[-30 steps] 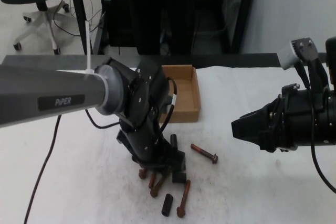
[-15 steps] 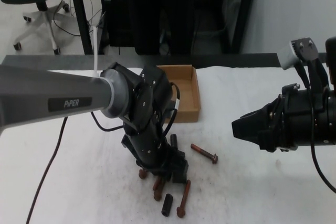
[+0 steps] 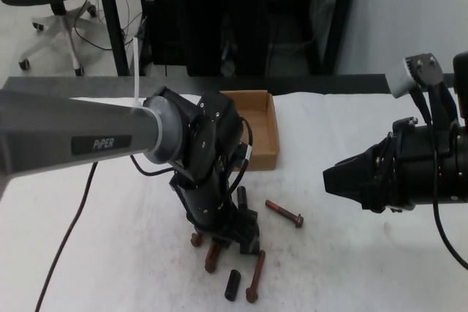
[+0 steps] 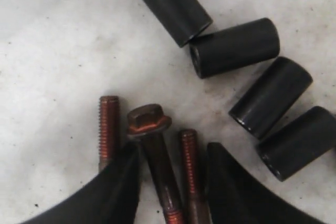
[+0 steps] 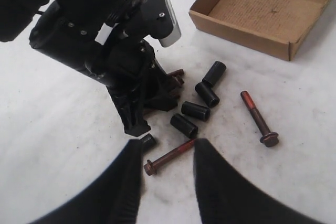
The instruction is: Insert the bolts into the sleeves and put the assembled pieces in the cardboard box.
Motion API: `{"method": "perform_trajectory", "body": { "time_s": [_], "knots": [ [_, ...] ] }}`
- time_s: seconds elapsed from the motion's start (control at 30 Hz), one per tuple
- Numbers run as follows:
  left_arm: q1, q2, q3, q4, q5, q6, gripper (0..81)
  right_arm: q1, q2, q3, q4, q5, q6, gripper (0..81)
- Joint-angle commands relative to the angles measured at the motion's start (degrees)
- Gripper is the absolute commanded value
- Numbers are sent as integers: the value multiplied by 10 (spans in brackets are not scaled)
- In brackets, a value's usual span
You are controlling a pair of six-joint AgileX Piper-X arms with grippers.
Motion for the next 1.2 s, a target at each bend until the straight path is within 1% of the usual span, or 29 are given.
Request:
{"method": "perform_trajectory", "body": {
  "time_s": [0.0,0.27,0.63,0.8,0.97,1.07,1.17],
  "knots": [
    [4,8,-25,25,-24,4,378,-1,-1,-4,9,1,-6,320],
    [5,8,-82,34,-24,-21,378,-1,-1,-4,9,1,-6,320],
    [5,8,-84,93,-24,-50,378,-1,-1,-4,13,1,-6,320],
    [5,10,-80,93,-24,-96,378,-1,-1,-4,13,1,-6,320],
    [5,18,-80,80,-24,-105,378,-1,-1,-4,13,1,-6,320],
    [5,29,-80,86,-24,-131,378,-1,-1,-4,13,1,-6,320],
    [5,41,-80,94,-12,-134,378,-1,-1,-4,13,1,-6,320]
  ]
}}
